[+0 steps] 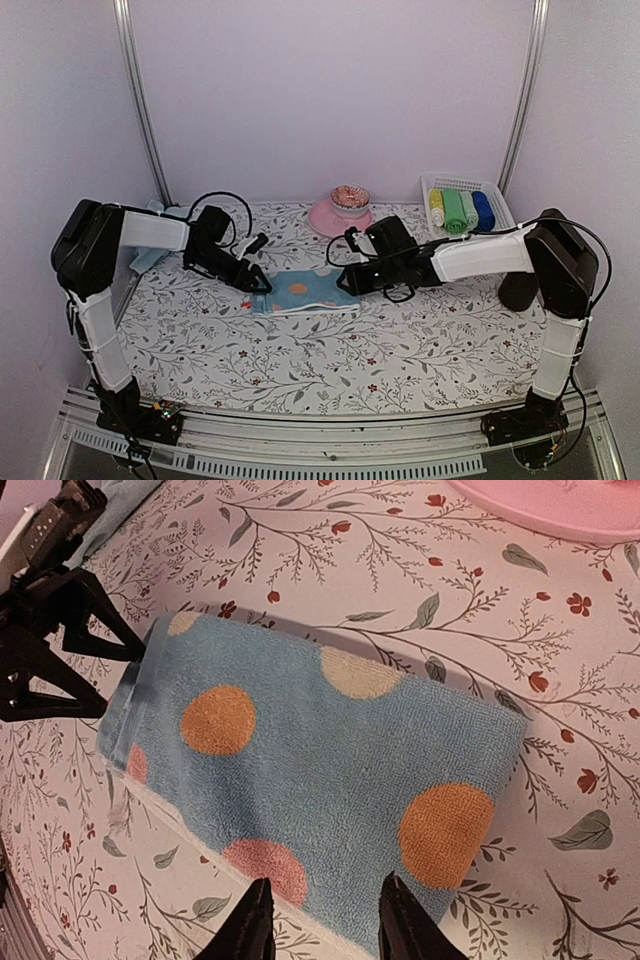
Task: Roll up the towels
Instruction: Smooth out the towel at the center of the board.
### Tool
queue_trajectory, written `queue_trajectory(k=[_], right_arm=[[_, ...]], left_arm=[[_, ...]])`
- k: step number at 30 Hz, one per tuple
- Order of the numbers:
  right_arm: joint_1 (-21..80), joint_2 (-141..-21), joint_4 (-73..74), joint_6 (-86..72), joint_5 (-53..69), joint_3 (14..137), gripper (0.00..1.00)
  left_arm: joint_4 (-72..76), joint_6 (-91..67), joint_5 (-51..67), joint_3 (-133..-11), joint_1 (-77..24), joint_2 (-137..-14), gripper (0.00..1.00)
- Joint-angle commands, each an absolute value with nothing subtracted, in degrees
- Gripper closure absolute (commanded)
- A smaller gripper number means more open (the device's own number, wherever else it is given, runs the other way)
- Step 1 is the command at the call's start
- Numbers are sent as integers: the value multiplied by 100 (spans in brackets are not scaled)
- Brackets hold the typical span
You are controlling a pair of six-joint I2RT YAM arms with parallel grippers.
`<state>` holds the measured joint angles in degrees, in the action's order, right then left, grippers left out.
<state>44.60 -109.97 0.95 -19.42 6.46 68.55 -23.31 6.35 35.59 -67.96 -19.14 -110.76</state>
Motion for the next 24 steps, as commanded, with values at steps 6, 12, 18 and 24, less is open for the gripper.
queue_trajectory(k=[6, 12, 18, 24], right_arm=[[4474, -10801, 51, -1920, 527, 6793, 64], [4486, -10828, 35, -1951, 518, 6760, 64], [4510, -10819, 35, -1941, 453, 6768, 64], [4540, -10812, 42, -1934, 409, 6769, 64]], left_arm=[[-2404, 562, 3928, -6908, -1945, -11458, 34], [-2399, 545, 3935, -6951, -1944, -11535, 38], [-2409, 482, 3944, -6970, -1942, -11626, 38], [-2333, 399, 3823, -6962, -1939, -11671, 51]])
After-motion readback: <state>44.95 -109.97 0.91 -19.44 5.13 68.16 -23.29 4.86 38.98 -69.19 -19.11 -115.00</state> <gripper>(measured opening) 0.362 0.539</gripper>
